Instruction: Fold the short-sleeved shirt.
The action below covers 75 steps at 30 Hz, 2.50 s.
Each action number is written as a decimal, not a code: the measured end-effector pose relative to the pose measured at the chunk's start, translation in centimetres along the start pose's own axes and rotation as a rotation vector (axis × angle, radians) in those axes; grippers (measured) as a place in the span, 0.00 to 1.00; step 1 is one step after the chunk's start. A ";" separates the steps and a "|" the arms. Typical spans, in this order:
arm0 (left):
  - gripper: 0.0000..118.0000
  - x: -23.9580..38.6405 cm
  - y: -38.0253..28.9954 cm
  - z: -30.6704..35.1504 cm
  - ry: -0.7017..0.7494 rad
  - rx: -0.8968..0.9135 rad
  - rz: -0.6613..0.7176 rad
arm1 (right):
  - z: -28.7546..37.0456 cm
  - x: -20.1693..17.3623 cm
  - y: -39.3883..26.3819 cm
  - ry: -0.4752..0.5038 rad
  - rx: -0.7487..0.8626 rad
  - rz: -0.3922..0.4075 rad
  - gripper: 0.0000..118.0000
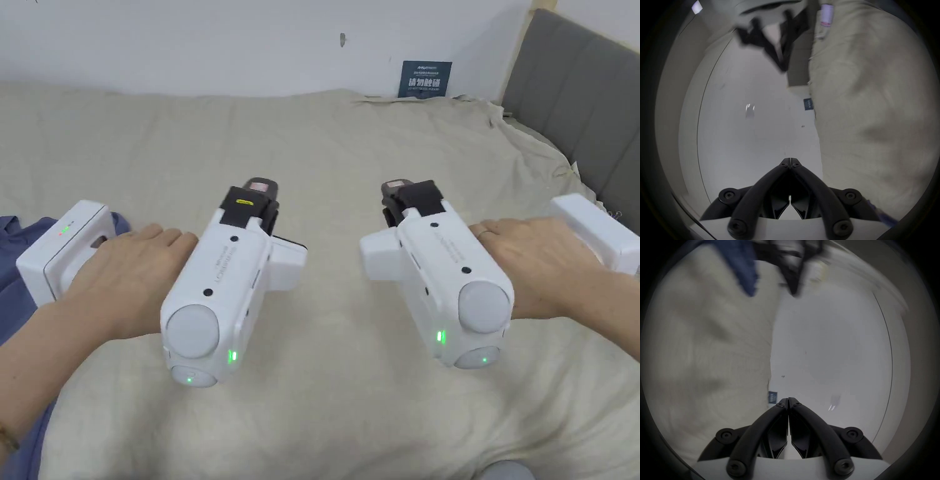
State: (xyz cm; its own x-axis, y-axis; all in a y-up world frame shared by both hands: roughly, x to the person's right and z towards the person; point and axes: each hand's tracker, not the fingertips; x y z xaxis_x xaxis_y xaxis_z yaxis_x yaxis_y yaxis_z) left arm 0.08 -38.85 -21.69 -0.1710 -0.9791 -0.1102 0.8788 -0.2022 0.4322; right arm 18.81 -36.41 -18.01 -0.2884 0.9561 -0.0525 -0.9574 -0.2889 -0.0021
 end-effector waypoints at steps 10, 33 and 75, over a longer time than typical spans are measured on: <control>0.00 -5.0 -3.5 -0.5 0.051 -0.242 1.142 | 0.6 3.9 -4.2 0.048 -0.218 -1.237 0.00; 0.00 -2.1 -5.1 1.7 0.072 -0.367 1.729 | 3.2 0.4 -5.4 -0.020 -0.317 -1.795 0.00; 0.00 -2.2 -4.7 2.0 0.044 -0.346 1.699 | 3.6 0.5 -5.2 -0.003 -0.316 -1.777 0.00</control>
State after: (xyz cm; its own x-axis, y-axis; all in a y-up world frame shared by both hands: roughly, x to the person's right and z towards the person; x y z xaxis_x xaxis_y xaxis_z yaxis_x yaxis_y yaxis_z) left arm -4.53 -35.77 -21.67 0.9765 -0.0740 0.2026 0.0984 0.9887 -0.1134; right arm 23.56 -34.29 -14.47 0.9688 0.1011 0.2263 -0.0509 0.9747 -0.2178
